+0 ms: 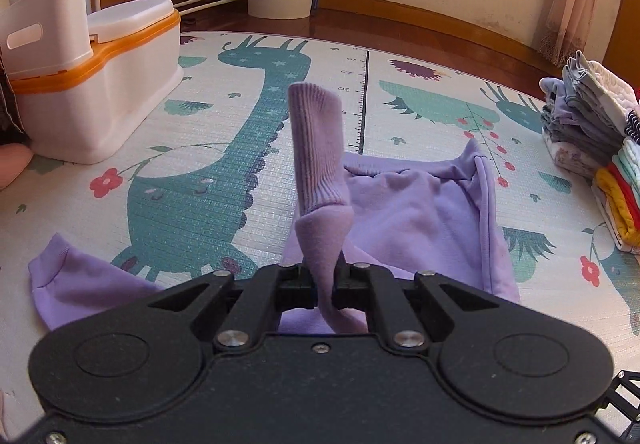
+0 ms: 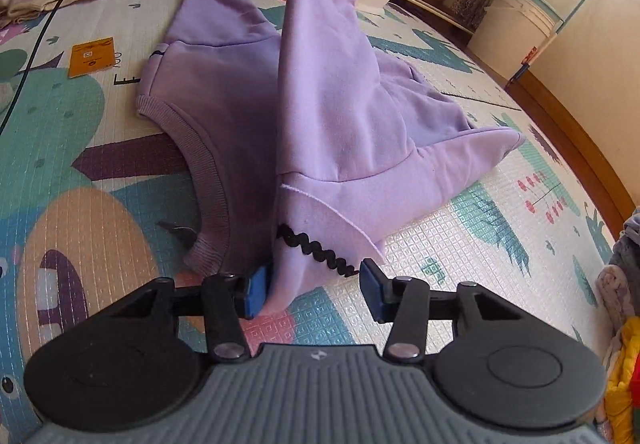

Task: Fold clothes
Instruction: 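Lift the sleeve with the left tool, fold it over the body, and open, then move the left tool over the folded sleeves toward the cuffs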

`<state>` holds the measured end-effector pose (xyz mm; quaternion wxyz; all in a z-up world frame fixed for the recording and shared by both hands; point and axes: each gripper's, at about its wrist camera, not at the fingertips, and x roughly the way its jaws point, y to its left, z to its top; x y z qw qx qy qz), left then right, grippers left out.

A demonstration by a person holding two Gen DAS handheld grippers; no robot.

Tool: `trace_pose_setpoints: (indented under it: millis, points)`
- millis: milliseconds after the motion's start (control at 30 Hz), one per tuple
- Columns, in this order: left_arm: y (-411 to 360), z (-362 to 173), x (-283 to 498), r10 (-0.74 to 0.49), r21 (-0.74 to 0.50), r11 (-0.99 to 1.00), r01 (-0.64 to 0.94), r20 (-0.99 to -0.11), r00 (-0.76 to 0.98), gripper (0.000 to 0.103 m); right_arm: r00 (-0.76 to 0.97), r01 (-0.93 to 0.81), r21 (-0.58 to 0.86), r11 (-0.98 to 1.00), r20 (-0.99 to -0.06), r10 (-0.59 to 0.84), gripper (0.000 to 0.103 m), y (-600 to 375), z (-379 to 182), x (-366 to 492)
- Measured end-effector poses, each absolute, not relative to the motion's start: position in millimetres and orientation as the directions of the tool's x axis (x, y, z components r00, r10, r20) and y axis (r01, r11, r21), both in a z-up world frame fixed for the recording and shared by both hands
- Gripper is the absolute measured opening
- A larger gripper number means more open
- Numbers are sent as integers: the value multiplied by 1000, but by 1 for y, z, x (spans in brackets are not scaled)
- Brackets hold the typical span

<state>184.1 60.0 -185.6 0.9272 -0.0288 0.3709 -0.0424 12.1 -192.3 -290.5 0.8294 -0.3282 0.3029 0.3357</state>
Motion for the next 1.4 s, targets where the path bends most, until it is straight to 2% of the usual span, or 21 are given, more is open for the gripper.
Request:
trace_pose_setpoints:
  millis: [100, 267, 467, 733, 767, 800, 833, 867, 1000, 1067, 1100, 1200, 1333, 1400]
  points:
    - [63, -194, 187, -103, -89, 994, 57, -691, 716, 4, 605, -770, -401, 496, -705, 371, 42, -187, -292, 4]
    - [73, -206, 192, -94, -90, 995, 44, -691, 717, 4, 594, -800, -443, 405, -681, 429, 41, -183, -290, -6]
    - [84, -216, 189, -87, -114, 993, 10, -691, 717, 4, 517, -851, -372, 372, -720, 463, 41, -180, -287, 0]
    - [87, -258, 187, -33, -78, 996, -43, -773, 633, 4, 401, -904, -256, 343, -787, 470, 44, -178, -285, 11]
    - [91, -263, 187, -29, -85, 994, -63, -788, 615, 9, 381, -911, -237, 339, -796, 469, 48, -178, -284, 14]
    - [95, -265, 188, -19, -88, 992, -87, -801, 598, 26, 362, -917, -218, 333, -805, 470, 48, -178, -283, 16]
    - [99, -264, 188, -3, -86, 990, -112, -805, 593, 35, 348, -922, -203, 331, -809, 474, 48, -179, -281, 18]
    - [104, -260, 187, 22, -78, 987, -141, -802, 596, 54, 337, -923, -182, 340, -808, 483, 46, -181, -277, 21]
    - [126, -243, 185, 157, -21, 961, -277, -781, 605, 56, 349, -907, -137, 399, -774, 528, 47, -188, -264, 31]
    - [125, -227, 185, 269, 65, 943, -326, -727, 632, 55, 368, -895, -137, 423, -763, 532, 51, -186, -265, 36]
    - [116, -220, 189, 270, 79, 949, -306, -707, 653, 55, 374, -889, -132, 438, -760, 531, 51, -185, -267, 40]
    - [79, -203, 209, 142, 19, 984, -179, -690, 710, 55, 359, -882, -93, 462, -767, 532, 51, -181, -275, 47]
    - [-2, -190, 237, -148, -107, 989, 103, -658, 738, 54, 329, -894, -73, 443, -778, 536, 57, -176, -283, 44]
    - [-46, -187, 250, -235, -90, 969, 232, -639, 732, 38, 320, -899, -70, 433, -780, 537, 61, -175, -287, 41]
